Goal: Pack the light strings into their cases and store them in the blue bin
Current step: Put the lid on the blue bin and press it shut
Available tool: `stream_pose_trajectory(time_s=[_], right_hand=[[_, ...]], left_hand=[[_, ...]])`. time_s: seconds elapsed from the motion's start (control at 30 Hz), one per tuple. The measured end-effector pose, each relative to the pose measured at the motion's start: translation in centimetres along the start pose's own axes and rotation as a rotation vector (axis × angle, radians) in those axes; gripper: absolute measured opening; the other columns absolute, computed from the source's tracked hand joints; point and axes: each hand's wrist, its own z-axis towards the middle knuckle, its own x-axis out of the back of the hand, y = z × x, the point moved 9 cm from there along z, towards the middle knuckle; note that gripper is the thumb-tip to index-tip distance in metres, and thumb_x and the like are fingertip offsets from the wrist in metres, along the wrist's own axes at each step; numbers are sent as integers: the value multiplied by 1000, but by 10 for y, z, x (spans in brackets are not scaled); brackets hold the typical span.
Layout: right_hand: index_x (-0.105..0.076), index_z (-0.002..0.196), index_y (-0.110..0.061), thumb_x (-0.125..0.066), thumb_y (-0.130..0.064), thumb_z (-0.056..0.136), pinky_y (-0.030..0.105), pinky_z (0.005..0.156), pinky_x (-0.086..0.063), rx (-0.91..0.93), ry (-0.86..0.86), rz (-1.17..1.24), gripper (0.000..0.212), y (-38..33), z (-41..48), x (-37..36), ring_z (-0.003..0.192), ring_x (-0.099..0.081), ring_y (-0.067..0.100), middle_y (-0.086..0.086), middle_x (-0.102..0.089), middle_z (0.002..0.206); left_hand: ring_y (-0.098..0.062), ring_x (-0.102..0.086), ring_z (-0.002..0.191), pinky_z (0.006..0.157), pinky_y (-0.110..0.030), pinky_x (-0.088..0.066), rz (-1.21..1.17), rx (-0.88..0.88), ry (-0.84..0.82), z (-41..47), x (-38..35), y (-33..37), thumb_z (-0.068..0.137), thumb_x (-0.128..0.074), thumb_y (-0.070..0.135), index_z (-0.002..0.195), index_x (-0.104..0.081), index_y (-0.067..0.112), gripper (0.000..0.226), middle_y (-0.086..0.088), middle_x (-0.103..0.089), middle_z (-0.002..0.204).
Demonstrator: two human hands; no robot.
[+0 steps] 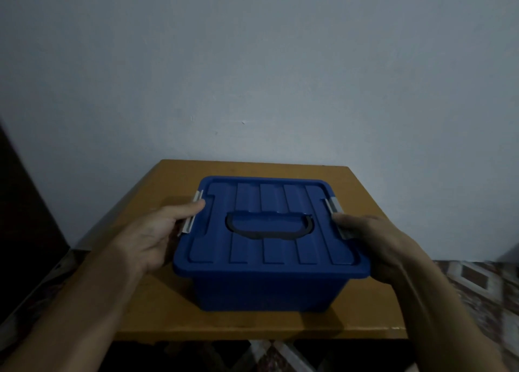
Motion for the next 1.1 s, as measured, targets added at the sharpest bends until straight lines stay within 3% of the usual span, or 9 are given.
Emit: stream_pose_trajectory(time_s=[0.13,0.23,0.3,0.43,0.5,0.57,0.7,0.87,1.1], right_hand=[[-63,95,4,-67,-23,94,55,72,-60,36,104,-184,28,-5,0,6,82,-73,45,26,-73,89],[-65,98,0,-66,-29,96,41,59,-59,52,140,-226,29,-9,-3,5,73,-73,34,20,-73,86],[-66,98,-4,-62,-34,97,40,58,-57,114,199,-409,30,-14,-4,7,75,-71,30,15,-71,87],[-59,107,-14,-49,-31,102,32,57,-43,347,324,-841,20,-36,-14,-3,75,-56,17,0,-62,94],[-55,118,-16,-44,-30,104,31,68,-39,406,302,-988,23,-39,-18,-15,83,-48,17,0,-56,109],[-54,122,-17,-42,-37,104,35,86,-42,433,249,-1093,30,-37,-23,-29,97,-49,20,1,-51,125],[-49,138,-22,-34,-45,105,46,119,-26,464,186,-1251,43,-34,-32,-51,147,-29,21,2,-30,161],[-38,148,-23,-30,-55,104,49,125,-13,489,107,-1290,55,-30,-42,-68,151,-19,18,-2,-26,163],[-21,156,-34,-19,-61,102,53,124,-8,538,101,-1340,61,-23,-43,-73,154,-11,18,-8,-20,166]], left_hand=[[-37,-69,90,87,-51,-55,68,-16,84,0,1,-1,79,-78,16,109,-70,0,35,-22,-75,98],[-34,-70,84,75,-46,-58,116,-67,115,-2,2,4,81,-79,23,105,-70,1,33,-19,-76,91],[-27,-70,80,65,-36,-55,252,-162,170,-7,3,12,87,-74,35,103,-67,7,33,-11,-75,91],[-18,-62,93,79,-40,-54,662,-433,250,-28,-11,33,95,-56,50,119,-56,18,40,3,-62,107],[-21,-55,116,98,-41,-47,866,-475,238,-33,-24,33,96,-50,53,137,-49,19,54,1,-55,128],[-17,-28,146,117,-40,-29,1021,-493,212,-36,-36,29,95,-43,60,153,-32,23,70,2,-29,159],[-12,-1,153,124,-42,-9,1120,-573,175,-46,-60,28,95,-29,65,155,-26,28,71,7,-8,166],[-15,0,153,123,-48,4,1402,-586,156,-49,-80,17,95,-13,68,157,-16,31,73,8,-8,166],[-11,-1,153,125,-42,0,1409,-631,192,-51,-79,18,92,-15,72,157,-16,32,76,12,-9,166]])
